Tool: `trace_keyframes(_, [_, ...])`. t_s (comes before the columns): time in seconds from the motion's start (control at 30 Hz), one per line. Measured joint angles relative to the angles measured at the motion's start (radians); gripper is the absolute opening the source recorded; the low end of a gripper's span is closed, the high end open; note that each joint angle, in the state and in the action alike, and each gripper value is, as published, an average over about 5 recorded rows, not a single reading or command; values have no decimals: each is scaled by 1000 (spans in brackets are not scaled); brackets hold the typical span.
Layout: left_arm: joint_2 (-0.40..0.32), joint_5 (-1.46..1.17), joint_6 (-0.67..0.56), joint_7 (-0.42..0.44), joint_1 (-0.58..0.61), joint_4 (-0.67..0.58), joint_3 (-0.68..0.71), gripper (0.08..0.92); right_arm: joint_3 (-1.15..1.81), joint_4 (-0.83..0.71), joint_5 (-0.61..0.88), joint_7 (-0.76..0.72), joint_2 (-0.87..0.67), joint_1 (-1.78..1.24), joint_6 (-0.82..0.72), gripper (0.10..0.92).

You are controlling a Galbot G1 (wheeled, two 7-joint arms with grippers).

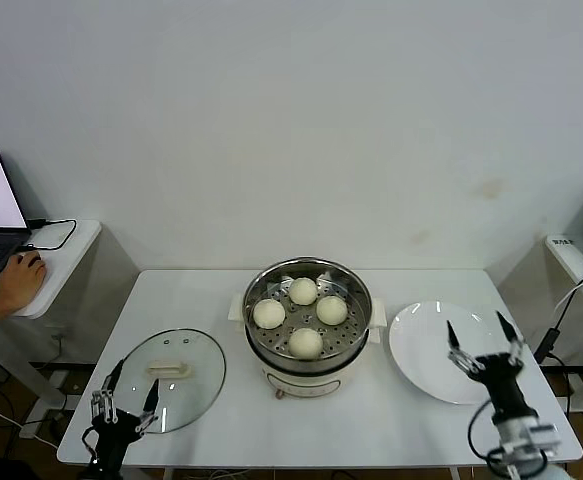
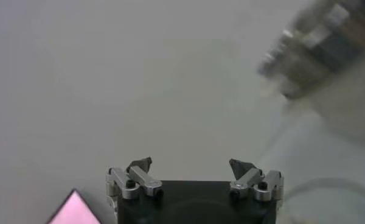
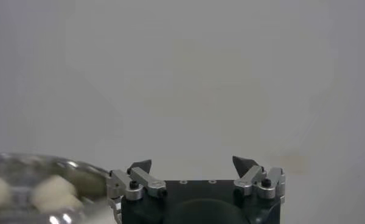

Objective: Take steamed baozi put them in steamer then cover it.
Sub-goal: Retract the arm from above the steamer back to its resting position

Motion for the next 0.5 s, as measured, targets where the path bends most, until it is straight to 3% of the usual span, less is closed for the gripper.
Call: trace_keyframes(0.5, [90,288,-1,-6,-96,162,27,823,88,-12,-66,21,101,-80,52,823])
